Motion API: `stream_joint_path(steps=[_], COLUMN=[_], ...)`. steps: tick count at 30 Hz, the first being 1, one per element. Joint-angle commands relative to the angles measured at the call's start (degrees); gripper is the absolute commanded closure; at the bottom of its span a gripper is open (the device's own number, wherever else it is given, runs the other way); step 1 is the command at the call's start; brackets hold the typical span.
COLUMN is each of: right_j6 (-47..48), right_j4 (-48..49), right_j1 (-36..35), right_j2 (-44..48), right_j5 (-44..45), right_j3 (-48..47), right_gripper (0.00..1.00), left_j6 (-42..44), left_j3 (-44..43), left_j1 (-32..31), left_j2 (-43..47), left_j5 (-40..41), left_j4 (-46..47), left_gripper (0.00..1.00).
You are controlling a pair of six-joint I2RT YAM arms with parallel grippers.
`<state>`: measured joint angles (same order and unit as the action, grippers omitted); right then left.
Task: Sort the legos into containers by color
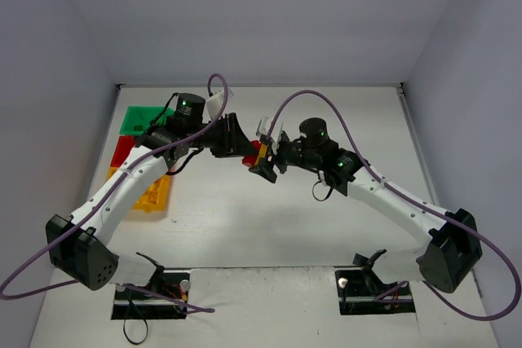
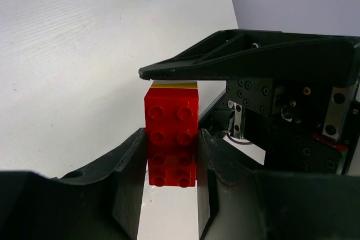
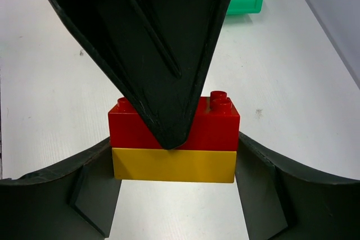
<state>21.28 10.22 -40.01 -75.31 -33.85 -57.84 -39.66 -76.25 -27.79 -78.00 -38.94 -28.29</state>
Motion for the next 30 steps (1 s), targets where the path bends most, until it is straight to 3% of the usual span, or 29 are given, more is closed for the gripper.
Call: stream_joint_path(steps=[1,3,5,8,9,21,26,28,30], right_j6=[-0.4,-0.4,-0.6,-0.7,-0.7,-0.3,-1.6,-3.2,-4.4], right_j4=[5.4,5.5,5.5,5.5,5.4,-0.1,-2.7,-2.7,-2.5], right_j1=[0.2,0.2,0.3,0.4,0.5,4.2,5.6,5.6,5.6], right_j2=[2.8,2.6,2.4,2.5,2.9,12.8,15.2,16.2,16.6], right_j5=[-0.6,-0.7,-1.1,-0.8,-0.5,5.7,10.1,10.6,10.3], right_j3=[-3.2,-3.2,-3.0,-2.3,-1.3,10.7,14.8,15.3,15.2], right_gripper=[0.32,0.35,0.45,0.81,0.99,1.0,1.0,1.0,1.0], left_j6=[0.2,0.0,-0.1,0.2,0.3,5.1,8.3,10.3,12.2], left_j3=[-1.1,-0.9,-0.9,-0.7,-0.7,-3.1,-3.9,-3.6,-3.0], left_j1=[-0.1,0.0,-0.1,0.1,0.1,5.5,11.4,15.6,18.6], left_j2=[0.7,0.6,0.7,0.9,0.9,0.1,0.8,1.4,1.4], left_j5=[-1.5,-1.6,-1.7,-1.6,-1.3,-3.1,-3.8,-1.6,6.6], left_j4=[3.7,3.8,3.8,3.6,3.4,-2.4,-5.9,-8.1,-10.3], left_gripper=[0.97,0.97,0.97,0.97,0.97,1.0,1.0,1.0,1.0])
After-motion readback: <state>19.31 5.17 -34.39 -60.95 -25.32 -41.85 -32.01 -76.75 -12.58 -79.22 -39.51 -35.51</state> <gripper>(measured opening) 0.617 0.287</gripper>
